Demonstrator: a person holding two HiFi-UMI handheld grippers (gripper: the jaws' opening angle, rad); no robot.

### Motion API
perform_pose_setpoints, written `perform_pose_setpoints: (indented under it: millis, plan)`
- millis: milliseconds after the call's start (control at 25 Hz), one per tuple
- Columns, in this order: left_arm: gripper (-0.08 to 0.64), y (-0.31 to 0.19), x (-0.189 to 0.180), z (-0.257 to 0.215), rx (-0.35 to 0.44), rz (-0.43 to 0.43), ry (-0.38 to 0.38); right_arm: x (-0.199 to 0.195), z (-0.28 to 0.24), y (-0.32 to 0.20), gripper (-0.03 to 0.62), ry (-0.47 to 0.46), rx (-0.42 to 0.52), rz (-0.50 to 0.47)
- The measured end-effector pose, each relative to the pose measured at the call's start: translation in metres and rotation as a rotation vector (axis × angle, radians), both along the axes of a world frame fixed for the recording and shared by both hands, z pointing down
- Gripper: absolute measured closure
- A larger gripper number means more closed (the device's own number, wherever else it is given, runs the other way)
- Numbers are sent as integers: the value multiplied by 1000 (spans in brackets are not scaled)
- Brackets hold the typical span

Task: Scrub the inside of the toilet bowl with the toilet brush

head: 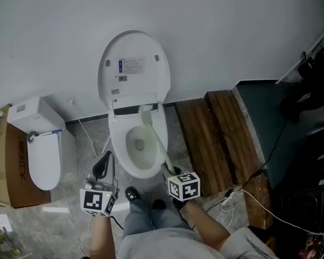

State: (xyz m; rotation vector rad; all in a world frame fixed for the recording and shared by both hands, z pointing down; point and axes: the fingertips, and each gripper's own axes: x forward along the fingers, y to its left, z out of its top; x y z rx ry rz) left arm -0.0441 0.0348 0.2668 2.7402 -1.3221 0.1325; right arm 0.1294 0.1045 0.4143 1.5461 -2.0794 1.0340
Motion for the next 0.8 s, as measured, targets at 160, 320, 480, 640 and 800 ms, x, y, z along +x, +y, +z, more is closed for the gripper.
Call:
perform_pose_setpoints:
  millis: [160,320,480,640,800]
  plan:
    - [569,11,1,-15,32,5,1,3,-33,1,575,2,70,10]
    - [569,22,-1,-32,51,-6,12,5,-65,2,575,18,147,15]
    - [569,35,-2,-51,76,-13,21,6,-93,6,575,38,215,16]
    - [569,47,-8,-58,106,-23,13,6,-114,12,575,59,274,19]
    - [569,60,-9,-70,122,-32,33,7,-134,19,575,86,332,23]
